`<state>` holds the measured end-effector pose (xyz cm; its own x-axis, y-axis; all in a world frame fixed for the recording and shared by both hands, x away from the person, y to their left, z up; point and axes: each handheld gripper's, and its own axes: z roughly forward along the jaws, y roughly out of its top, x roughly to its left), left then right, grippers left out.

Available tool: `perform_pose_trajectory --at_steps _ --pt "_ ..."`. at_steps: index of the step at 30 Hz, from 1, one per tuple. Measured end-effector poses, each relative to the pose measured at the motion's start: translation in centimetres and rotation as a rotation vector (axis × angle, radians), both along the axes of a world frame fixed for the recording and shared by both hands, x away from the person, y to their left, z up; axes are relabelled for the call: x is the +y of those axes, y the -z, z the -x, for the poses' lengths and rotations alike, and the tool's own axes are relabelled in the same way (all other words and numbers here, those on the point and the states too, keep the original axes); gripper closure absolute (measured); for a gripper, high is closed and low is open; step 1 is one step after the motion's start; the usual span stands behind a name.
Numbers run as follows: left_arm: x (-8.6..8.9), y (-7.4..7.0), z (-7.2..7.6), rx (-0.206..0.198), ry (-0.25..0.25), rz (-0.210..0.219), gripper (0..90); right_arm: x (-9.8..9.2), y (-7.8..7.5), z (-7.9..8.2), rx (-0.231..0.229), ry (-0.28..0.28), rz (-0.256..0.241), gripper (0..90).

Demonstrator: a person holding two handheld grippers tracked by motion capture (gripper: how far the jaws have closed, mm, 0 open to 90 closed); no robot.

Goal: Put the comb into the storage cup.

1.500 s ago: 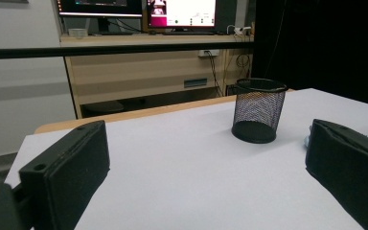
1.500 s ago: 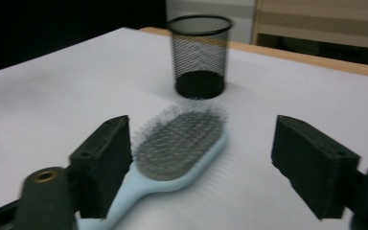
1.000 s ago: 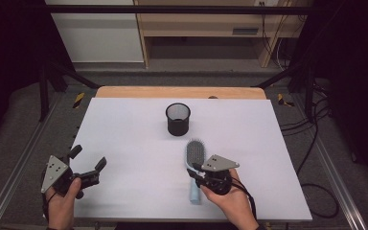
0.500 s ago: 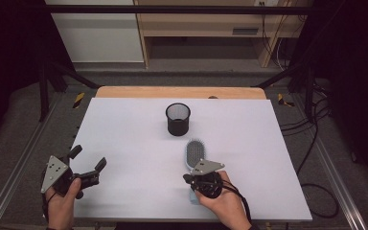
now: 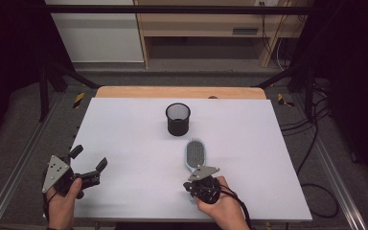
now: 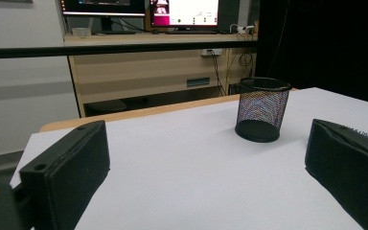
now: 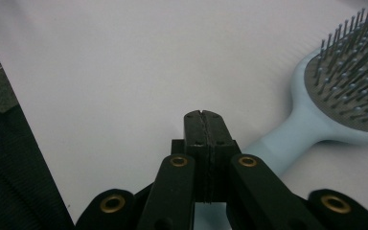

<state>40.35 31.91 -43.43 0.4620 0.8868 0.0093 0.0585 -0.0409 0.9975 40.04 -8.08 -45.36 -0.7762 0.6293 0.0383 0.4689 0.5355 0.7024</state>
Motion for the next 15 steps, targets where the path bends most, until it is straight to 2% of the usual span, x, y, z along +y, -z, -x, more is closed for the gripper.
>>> perform_pose_trajectory --at_steps 15 --pt "-0.1 -0.02 -0.01 0.0 0.006 -0.005 1.4 0.52 0.61 0.7 0.026 -0.036 0.066 90.0"
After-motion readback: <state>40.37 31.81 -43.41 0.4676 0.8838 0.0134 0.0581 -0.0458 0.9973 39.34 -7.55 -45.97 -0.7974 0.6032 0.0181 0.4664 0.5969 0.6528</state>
